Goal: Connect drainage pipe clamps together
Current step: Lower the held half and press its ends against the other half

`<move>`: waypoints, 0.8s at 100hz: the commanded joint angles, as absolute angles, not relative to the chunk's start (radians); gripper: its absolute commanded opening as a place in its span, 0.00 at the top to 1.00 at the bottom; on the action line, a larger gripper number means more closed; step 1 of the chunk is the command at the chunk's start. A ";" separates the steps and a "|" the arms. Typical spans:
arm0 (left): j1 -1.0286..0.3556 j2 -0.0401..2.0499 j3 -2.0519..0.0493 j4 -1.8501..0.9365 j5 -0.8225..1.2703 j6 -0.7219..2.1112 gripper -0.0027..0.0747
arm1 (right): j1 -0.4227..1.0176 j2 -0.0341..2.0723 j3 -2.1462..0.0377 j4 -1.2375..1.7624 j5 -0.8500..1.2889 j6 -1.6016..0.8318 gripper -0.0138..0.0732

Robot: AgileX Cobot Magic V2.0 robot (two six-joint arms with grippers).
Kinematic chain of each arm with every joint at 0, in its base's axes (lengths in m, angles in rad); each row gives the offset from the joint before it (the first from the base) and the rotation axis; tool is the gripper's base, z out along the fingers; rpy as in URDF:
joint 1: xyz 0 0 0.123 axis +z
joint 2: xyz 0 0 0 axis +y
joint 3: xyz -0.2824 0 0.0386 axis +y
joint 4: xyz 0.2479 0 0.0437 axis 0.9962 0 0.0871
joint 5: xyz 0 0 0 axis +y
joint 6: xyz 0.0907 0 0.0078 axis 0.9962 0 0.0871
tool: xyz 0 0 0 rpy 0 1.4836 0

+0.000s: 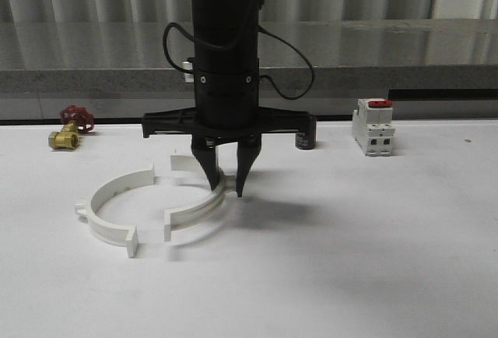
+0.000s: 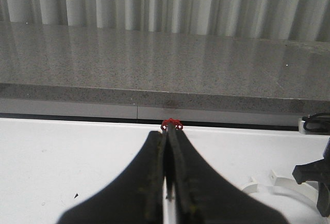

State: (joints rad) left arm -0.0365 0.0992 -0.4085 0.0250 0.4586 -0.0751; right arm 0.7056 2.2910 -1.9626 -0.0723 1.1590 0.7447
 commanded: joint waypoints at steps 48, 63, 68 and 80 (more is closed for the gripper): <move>-0.036 0.111 -0.436 0.022 0.377 -0.075 0.99 | 0.728 2.272 -2.036 -0.062 1.140 0.805 0.73; -0.036 0.111 -0.436 0.022 0.377 -0.075 0.99 | 0.728 2.273 -2.036 -0.053 1.131 0.818 0.73; -0.036 0.111 -0.436 0.022 0.377 -0.075 0.99 | 0.728 2.273 -2.036 -0.049 1.129 0.818 0.73; -0.036 0.111 -0.436 0.022 0.377 -0.075 0.99 | 0.728 2.275 -2.036 -0.032 1.116 0.818 0.73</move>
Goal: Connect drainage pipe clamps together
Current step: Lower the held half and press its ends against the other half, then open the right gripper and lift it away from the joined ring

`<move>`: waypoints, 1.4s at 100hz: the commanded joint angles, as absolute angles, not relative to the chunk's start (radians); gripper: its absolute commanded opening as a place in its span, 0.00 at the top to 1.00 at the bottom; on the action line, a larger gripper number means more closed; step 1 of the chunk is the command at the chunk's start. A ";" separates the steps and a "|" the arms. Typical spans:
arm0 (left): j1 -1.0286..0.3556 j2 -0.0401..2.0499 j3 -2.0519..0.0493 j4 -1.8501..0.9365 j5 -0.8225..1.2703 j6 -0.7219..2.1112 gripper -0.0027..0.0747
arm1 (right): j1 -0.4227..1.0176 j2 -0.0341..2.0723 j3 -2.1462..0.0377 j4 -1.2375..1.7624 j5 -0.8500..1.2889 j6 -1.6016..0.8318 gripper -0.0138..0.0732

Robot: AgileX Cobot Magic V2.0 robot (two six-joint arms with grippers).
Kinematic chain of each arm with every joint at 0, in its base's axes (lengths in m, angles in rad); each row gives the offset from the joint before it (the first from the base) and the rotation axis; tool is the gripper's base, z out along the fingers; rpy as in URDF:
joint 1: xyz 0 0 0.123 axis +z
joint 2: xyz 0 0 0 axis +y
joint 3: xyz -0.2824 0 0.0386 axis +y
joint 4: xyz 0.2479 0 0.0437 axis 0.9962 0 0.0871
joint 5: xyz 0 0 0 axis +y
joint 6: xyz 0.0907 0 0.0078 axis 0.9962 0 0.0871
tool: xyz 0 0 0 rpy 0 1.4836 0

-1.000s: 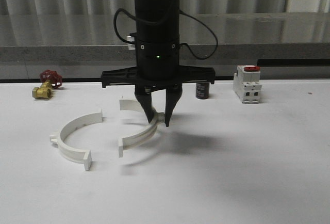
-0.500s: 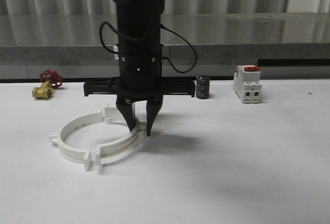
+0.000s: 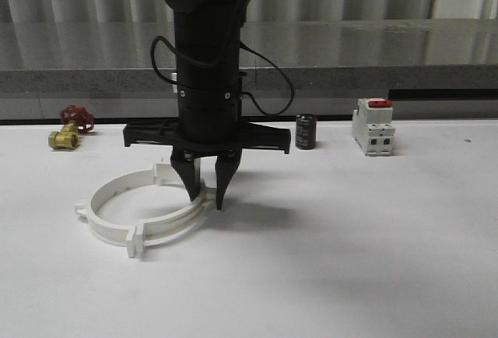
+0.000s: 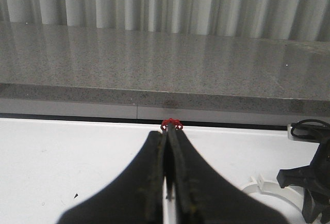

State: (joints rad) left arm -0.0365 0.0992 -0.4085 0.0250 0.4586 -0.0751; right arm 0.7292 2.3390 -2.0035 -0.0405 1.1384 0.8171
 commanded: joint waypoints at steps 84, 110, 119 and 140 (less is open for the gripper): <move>-0.036 0.111 -0.436 0.022 0.377 -0.075 0.99 | 0.727 2.242 -2.036 -0.041 1.119 0.784 0.40; -0.036 0.111 -0.436 0.022 0.377 -0.075 0.99 | 0.699 2.152 -2.033 -0.040 1.225 0.405 0.44; -0.036 0.111 -0.436 0.022 0.377 -0.075 0.99 | 0.680 2.125 -2.030 -0.040 1.265 0.319 0.57; -0.036 0.111 -0.436 0.022 0.377 -0.075 0.99 | 0.622 2.037 -1.986 -0.041 1.283 0.258 0.93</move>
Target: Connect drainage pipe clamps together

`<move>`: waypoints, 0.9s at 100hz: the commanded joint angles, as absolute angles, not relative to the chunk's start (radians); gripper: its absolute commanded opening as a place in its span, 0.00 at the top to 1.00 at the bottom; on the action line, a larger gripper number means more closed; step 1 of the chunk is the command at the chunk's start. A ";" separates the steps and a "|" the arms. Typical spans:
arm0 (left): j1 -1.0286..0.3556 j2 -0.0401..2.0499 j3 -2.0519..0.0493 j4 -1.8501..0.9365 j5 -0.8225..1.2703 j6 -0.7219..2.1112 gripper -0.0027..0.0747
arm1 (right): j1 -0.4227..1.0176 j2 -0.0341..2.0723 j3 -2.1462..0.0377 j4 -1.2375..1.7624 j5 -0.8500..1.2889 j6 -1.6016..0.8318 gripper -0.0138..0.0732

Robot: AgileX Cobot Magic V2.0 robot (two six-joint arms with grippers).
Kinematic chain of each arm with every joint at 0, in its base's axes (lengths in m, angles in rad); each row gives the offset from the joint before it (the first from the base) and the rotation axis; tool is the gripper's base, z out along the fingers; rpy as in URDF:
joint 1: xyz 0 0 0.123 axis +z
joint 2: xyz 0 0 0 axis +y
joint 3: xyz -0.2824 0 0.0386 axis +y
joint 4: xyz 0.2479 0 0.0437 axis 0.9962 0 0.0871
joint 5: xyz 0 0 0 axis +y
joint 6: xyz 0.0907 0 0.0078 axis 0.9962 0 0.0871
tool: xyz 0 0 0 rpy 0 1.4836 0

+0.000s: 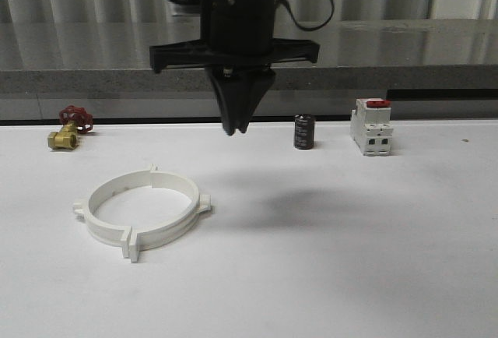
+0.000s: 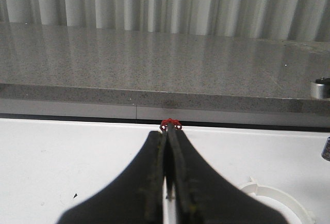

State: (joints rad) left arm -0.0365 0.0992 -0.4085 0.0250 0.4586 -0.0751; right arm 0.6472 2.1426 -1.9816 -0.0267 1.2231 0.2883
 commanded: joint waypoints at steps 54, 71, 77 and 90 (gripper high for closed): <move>-0.036 0.111 -0.436 0.022 0.377 -0.075 0.99 | 0.338 1.677 -1.570 -0.063 1.194 0.204 0.92; -0.036 0.111 -0.436 0.022 0.377 -0.075 0.99 | 0.234 1.531 -1.430 -0.063 1.130 0.204 0.92; -0.036 0.111 -0.436 0.022 0.377 -0.075 0.99 | 0.203 1.484 -1.385 -0.063 1.112 0.204 0.92; -0.036 0.111 -0.436 0.022 0.377 -0.075 0.99 | 0.134 1.375 -1.282 -0.063 1.068 0.204 0.92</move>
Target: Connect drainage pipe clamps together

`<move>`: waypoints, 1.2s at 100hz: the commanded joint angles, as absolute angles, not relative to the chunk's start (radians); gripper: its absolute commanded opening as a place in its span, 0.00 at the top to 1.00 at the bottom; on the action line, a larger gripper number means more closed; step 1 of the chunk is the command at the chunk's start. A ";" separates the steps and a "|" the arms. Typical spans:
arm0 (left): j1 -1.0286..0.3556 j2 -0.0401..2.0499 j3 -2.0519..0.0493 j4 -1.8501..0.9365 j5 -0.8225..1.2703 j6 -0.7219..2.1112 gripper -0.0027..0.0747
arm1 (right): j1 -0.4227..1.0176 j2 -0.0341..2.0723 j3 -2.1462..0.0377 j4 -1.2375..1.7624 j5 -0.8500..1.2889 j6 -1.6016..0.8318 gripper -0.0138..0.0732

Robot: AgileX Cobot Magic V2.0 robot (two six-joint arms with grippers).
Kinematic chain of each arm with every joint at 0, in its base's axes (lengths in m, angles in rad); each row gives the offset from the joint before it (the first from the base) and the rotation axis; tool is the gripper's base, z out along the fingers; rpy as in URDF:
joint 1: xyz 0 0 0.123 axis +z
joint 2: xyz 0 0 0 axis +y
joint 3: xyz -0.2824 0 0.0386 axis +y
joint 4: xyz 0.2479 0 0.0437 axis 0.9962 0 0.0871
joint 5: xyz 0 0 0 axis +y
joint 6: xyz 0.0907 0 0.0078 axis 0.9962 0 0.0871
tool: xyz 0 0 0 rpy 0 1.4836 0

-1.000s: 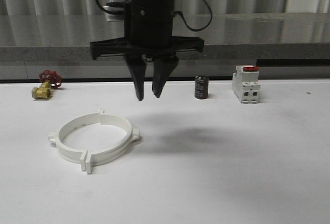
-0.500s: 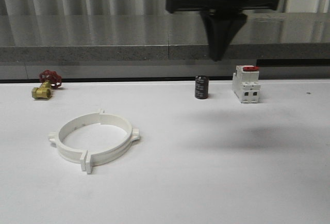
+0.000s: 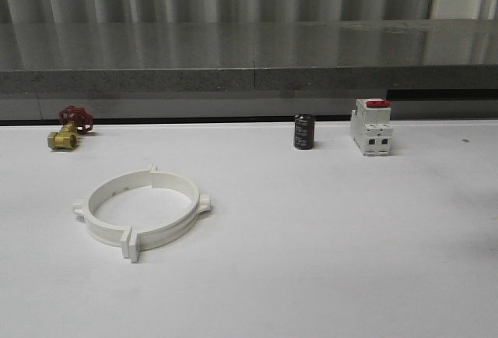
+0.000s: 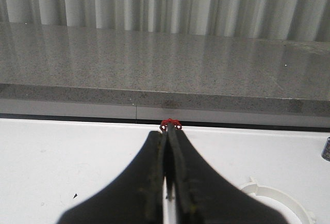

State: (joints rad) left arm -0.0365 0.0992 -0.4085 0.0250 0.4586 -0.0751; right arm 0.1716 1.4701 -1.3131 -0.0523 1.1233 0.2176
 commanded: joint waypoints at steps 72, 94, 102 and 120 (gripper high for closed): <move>-0.036 0.111 -0.436 0.022 0.377 -0.075 0.99 | 0.037 0.825 -0.798 -0.122 0.685 0.204 0.92; -0.036 0.111 -0.436 0.022 0.377 -0.075 0.99 | 0.037 0.680 -0.642 -0.120 0.471 0.204 0.92; -0.036 0.111 -0.436 0.022 0.377 -0.075 0.99 | 0.037 0.622 -0.581 -0.121 0.418 0.204 0.92; -0.036 0.111 -0.436 0.022 0.377 -0.075 0.99 | 0.042 0.478 -0.458 -0.144 0.327 0.204 0.92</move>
